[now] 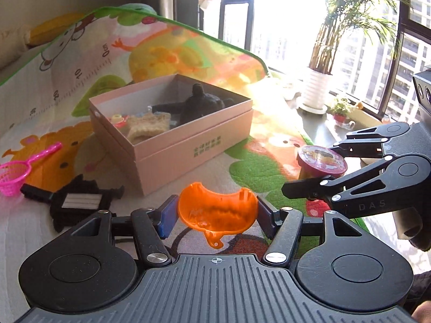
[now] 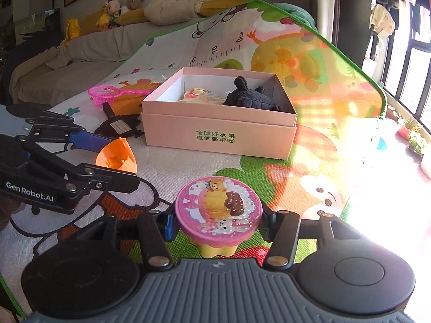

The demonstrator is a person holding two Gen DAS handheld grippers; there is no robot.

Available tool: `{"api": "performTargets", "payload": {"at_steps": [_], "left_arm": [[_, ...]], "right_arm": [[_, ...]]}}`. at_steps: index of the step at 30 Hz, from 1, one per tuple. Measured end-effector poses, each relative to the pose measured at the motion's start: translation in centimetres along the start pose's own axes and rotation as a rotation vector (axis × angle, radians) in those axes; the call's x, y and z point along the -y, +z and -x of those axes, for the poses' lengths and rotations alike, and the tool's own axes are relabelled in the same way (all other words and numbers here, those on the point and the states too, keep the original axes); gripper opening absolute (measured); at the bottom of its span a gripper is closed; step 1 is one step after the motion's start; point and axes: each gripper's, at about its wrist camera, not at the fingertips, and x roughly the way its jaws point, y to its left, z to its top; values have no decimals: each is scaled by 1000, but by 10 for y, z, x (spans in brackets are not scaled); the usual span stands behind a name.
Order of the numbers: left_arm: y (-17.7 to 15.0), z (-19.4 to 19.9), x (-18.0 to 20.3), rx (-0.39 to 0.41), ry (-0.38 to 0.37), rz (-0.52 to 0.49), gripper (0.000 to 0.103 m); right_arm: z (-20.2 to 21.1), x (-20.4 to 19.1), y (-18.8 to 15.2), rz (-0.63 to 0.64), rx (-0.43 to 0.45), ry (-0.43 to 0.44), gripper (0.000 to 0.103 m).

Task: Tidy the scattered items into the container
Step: 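Carry the jar and orange cup over the pink box and open both grippers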

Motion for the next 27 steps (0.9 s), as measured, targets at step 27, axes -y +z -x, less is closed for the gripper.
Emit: {"api": "performTargets", "payload": {"at_steps": [27], "left_arm": [[36,-7,-88,175,128,79,101]], "right_arm": [[-92,87,151,-315,99,-4,77]]}}
